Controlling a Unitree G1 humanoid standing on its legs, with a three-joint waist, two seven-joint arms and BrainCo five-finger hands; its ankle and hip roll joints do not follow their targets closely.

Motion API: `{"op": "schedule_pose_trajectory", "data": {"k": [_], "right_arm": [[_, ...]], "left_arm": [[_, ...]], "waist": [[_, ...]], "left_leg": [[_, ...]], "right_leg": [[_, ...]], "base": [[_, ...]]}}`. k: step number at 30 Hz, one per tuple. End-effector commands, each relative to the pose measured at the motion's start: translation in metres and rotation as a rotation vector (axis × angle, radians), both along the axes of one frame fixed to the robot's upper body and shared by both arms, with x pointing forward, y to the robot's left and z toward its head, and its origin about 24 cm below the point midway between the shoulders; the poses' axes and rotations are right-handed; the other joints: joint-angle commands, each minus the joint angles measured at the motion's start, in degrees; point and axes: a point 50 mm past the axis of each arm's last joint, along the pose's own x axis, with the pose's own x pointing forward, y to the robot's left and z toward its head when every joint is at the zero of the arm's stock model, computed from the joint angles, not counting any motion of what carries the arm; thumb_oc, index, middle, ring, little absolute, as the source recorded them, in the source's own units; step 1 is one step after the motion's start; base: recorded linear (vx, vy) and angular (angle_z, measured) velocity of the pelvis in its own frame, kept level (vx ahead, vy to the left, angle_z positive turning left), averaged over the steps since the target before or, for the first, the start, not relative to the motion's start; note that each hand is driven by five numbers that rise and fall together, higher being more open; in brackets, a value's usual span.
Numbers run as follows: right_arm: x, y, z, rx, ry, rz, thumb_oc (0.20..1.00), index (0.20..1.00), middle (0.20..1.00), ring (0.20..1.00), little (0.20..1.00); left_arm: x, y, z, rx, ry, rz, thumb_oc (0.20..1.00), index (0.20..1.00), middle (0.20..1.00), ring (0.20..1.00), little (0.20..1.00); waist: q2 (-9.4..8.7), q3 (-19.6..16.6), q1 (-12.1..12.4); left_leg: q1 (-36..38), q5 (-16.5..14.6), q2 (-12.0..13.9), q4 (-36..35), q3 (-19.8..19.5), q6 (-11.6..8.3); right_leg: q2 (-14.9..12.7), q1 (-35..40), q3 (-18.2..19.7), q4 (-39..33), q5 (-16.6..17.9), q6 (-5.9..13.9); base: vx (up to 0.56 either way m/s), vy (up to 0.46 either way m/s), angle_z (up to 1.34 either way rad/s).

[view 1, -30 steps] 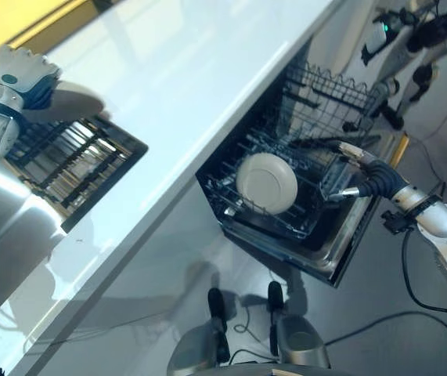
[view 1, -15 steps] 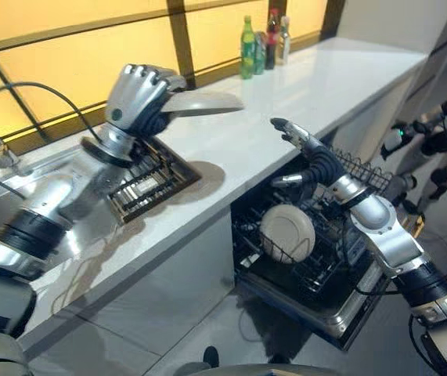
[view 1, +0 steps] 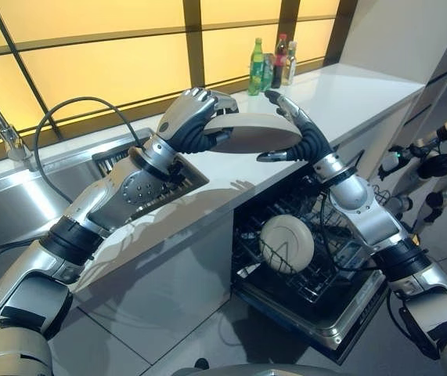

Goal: Pick up plates and place into dishwasher.

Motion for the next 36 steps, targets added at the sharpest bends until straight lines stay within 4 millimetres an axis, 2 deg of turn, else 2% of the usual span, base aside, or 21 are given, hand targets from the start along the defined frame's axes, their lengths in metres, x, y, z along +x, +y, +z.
{"op": "schedule_pose_trajectory", "data": {"k": [1,7,8,14,17,24,25,26,27,33,36], "right_arm": [[0.008,0.007,0.039,-0.008,-0.153,-0.032,1.000,1.000,1.000,1.000,1.000],[0.009,0.017,0.039,-0.026,-0.103,0.054,1.000,1.000,1.000,1.000,1.000],[0.010,0.022,0.037,-0.030,-0.068,0.099,0.200,0.200,0.200,0.200,0.200],[0.013,0.030,0.033,0.016,0.032,0.216,0.200,0.200,0.200,0.200,0.200],[0.011,0.031,0.030,0.193,0.116,0.348,0.200,0.200,0.200,0.200,0.200],[0.014,0.022,0.017,0.207,0.120,0.281,0.200,0.200,0.200,0.200,0.200],[0.014,0.016,0.014,0.193,0.126,0.255,0.200,0.200,0.200,0.200,0.200],[0.015,0.013,0.012,0.183,0.128,0.234,0.200,0.200,0.200,0.200,0.200],[0.015,0.006,0.008,0.158,0.127,0.183,0.200,0.200,0.200,0.200,0.200],[0.007,-0.049,-0.011,-0.005,0.110,-0.069,0.200,0.200,0.200,0.200,0.200],[0.003,-0.084,-0.010,-0.043,0.091,-0.219,0.200,0.200,0.200,0.200,0.200]], "left_arm": [[-0.008,-0.017,0.012,-0.066,0.003,-0.126,0.200,0.200,0.200,0.200,0.200],[-0.011,-0.025,0.009,-0.081,0.045,-0.185,0.200,0.200,0.200,0.200,0.200],[-0.012,-0.027,0.009,-0.079,0.049,-0.199,0.200,0.200,0.200,0.200,0.200],[-0.012,-0.033,0.007,-0.072,0.070,-0.226,0.200,0.200,0.200,0.200,0.200],[-0.011,-0.032,0.001,-0.073,0.104,-0.227,0.200,0.200,0.200,0.200,0.200],[-0.014,-0.033,-0.008,-0.078,0.165,-0.272,0.200,0.200,0.200,0.200,0.200],[-0.013,-0.032,-0.009,-0.082,0.174,-0.266,0.438,0.438,0.438,0.438,0.438],[-0.013,-0.031,-0.010,-0.084,0.184,-0.266,0.827,0.827,0.827,0.827,0.827],[-0.012,-0.029,-0.011,-0.096,0.210,-0.270,1.000,1.000,1.000,1.000,1.000],[-0.026,-0.010,-0.031,-0.245,0.370,-0.354,1.000,1.000,1.000,1.000,1.000],[-0.032,0.003,-0.044,-0.324,0.424,-0.351,1.000,1.000,1.000,1.000,1.000]], "waist": [[-0.72,1.14,2.24],[-0.87,1.19,2.62],[-0.94,1.15,2.74],[-1.06,0.78,3.13],[-0.99,0.69,3.20],[-0.65,0.56,2.85],[-0.64,0.61,2.59],[-0.64,0.62,2.51],[-0.66,0.60,2.30],[-1.10,1.45,1.04],[-1.29,2.94,0.67]], "left_leg": [[3.65,-11.82,-4.62,1.08,0.37,1.50],[3.76,-11.79,-4.70,1.03,0.08,1.70],[3.81,-11.80,-4.72,0.99,0.00,1.69],[4.05,-11.68,-4.69,0.82,-0.28,1.60],[4.23,-11.78,-4.65,0.77,-0.26,1.63],[4.44,-11.90,-4.57,0.56,-0.03,1.70],[4.51,-11.92,-4.53,0.54,0.18,1.70],[4.53,-11.94,-4.51,0.54,0.29,1.69],[4.58,-12.01,-4.44,0.54,0.51,1.72],[4.23,-11.50,-4.13,0.54,1.71,1.90],[3.83,-11.49,-3.76,0.65,2.66,2.11]], "right_leg": [[-1.65,1.32,0.08,2.18,-7.49,3.75],[-1.60,1.49,0.02,2.01,-7.48,3.55],[-1.57,1.55,0.00,1.99,-7.51,3.48],[-1.59,2.10,-0.30,1.62,-7.48,3.30],[-1.53,2.39,-0.18,1.40,-7.47,3.25],[-1.38,2.44,0.30,1.16,-7.36,3.30],[-1.33,2.46,0.50,1.10,-7.31,3.35],[-1.30,2.47,0.60,1.07,-7.30,3.37],[-1.25,2.47,0.71,1.04,-7.30,3.44],[-0.92,1.46,1.93,1.18,-6.50,3.60],[-0.56,0.52,2.56,1.68,-6.37,3.49]], "base": [[0.00,0.000,0.00],[0.00,0.000,0.00],[0.00,0.000,0.00],[0.03,-0.014,0.01],[0.04,-0.023,0.00],[0.00,0.000,0.00],[0.00,0.000,0.00],[0.00,0.000,0.00],[0.03,-0.031,-0.02],[0.01,-0.041,-0.04],[-0.04,-0.043,-0.18]]}}
